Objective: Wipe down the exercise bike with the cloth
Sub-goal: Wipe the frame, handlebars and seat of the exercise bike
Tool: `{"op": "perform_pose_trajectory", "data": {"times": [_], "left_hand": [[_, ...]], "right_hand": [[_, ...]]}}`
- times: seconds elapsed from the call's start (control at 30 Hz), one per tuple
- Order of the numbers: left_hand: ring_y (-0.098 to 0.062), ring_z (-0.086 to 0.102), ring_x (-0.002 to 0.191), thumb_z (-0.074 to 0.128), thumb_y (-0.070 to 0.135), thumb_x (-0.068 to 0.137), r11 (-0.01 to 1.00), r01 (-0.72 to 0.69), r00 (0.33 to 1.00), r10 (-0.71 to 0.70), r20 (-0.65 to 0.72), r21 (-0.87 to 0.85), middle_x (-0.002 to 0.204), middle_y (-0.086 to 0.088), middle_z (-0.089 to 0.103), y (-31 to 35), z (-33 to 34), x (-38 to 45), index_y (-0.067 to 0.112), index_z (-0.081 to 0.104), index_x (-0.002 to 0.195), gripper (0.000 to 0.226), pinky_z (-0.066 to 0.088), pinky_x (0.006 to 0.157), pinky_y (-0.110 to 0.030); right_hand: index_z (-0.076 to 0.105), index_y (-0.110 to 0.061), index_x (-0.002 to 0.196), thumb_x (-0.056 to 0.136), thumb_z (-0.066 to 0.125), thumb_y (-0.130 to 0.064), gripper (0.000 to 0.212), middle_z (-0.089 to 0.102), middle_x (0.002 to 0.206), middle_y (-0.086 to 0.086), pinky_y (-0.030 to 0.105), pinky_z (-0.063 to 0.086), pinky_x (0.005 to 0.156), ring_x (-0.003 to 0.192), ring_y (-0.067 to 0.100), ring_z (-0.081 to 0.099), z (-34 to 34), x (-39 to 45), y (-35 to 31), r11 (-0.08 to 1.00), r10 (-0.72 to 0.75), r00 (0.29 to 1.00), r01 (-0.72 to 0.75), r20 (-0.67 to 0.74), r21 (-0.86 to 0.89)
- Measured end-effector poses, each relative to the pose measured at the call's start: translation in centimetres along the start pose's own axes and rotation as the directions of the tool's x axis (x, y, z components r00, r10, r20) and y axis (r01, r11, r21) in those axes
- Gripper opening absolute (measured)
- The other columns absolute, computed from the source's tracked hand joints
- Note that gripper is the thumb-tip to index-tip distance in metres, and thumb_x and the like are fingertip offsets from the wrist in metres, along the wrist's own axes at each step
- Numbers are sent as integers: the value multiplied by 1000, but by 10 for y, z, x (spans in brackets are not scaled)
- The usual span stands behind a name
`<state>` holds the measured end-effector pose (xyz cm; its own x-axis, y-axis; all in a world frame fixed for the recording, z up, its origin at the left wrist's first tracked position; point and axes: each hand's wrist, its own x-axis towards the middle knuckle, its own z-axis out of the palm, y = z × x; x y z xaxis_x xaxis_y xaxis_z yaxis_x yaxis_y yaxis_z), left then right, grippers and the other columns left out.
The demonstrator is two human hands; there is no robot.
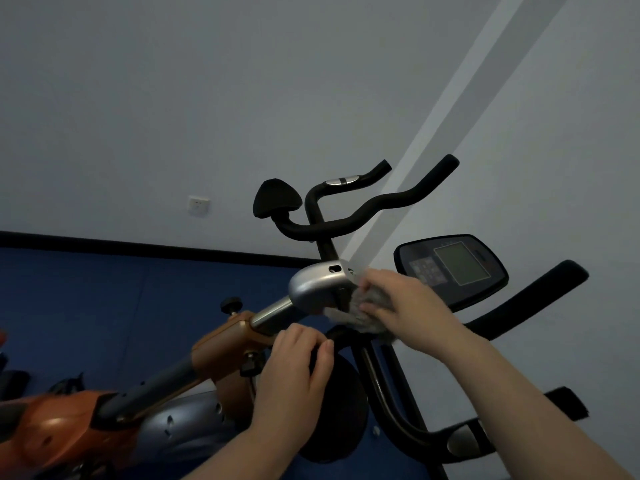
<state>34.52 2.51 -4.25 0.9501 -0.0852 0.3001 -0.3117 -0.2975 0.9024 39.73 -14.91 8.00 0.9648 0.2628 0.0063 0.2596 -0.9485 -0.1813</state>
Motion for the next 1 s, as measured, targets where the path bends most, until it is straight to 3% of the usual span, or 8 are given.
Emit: {"op": "perform_pose_trajectory", "data": {"times": [0.1, 0.3, 0.43, 0.53, 0.6, 0.7, 0.87, 1.0], "left_hand": [[-5, 49, 93, 41, 42, 95, 1000, -1, 1000, 1, -5, -12, 91, 19, 47, 0, -1, 3, 33, 53, 82, 20, 39, 77, -22], [-5, 50, 92, 42, 40, 95, 1000, 3, 1000, -3, -9, -11, 89, 18, 48, -3, 0, 3, 37, 50, 79, 18, 41, 73, -22], [-3, 49, 92, 41, 39, 95, 1000, -5, 1000, 5, -4, 1, 90, 21, 48, -5, 2, 5, 39, 48, 79, 18, 37, 74, -14], [-2, 48, 93, 41, 37, 95, 1000, 1, 1000, -1, 4, -4, 90, 21, 49, -6, 1, 3, 38, 49, 80, 18, 35, 73, -13], [-2, 48, 93, 40, 38, 95, 1000, 7, 1000, -7, 13, -13, 90, 20, 49, -5, 2, 2, 38, 49, 80, 18, 34, 71, -16], [-2, 48, 92, 40, 38, 95, 1000, -1, 1000, 2, 25, -17, 90, 19, 48, -4, 1, 4, 38, 48, 80, 17, 34, 70, -17], [-2, 49, 94, 40, 37, 95, 1000, -10, 1000, 10, 27, -17, 91, 20, 49, -5, -1, 3, 37, 50, 80, 18, 34, 70, -16], [-1, 48, 93, 40, 39, 94, 1000, -12, 999, 13, 33, -23, 87, 20, 49, -6, 0, 4, 37, 50, 80, 17, 33, 70, -17]], "right_hand": [[51, -40, 91, 87, 67, -36, 17, 56, 89, -22, 22, 41, 62, 83, -3, 52, -17, -20, 17, 994, 95, 990, -100, -101, -47], [71, -28, 101, 90, 65, -19, 15, 67, 104, -16, 32, 36, 107, 103, 3, 56, 41, -27, -15, 982, 132, 947, -85, -294, 168], [67, -29, 117, 92, 63, -21, 27, 68, 114, -11, 26, 38, 104, 111, 7, 54, 42, -26, -10, 990, 66, 954, -27, -292, 136], [54, -38, 130, 96, 56, -35, 33, 63, 122, -7, 34, 39, 105, 124, 17, 46, 32, -31, 3, 953, 288, 906, -238, -312, 188], [59, -34, 123, 95, 59, -33, 28, 65, 115, -6, 35, 43, 100, 119, 23, 53, 44, -31, -13, 950, 296, 883, -232, -364, 210], [67, -27, 115, 91, 63, -21, 25, 68, 115, -9, 34, 41, 106, 118, 13, 53, 60, -33, -29, 990, 74, 942, -30, -329, 137], [63, -37, 119, 95, 59, -29, 25, 63, 127, -10, 42, 33, 109, 137, 22, 39, 38, -34, 0, 935, 338, 872, -266, -354, 237], [66, -39, 115, 92, 63, -35, 24, 59, 119, -15, 36, 34, 106, 122, 13, 44, 56, -35, -29, 937, 244, 921, -142, -305, 320]]}}
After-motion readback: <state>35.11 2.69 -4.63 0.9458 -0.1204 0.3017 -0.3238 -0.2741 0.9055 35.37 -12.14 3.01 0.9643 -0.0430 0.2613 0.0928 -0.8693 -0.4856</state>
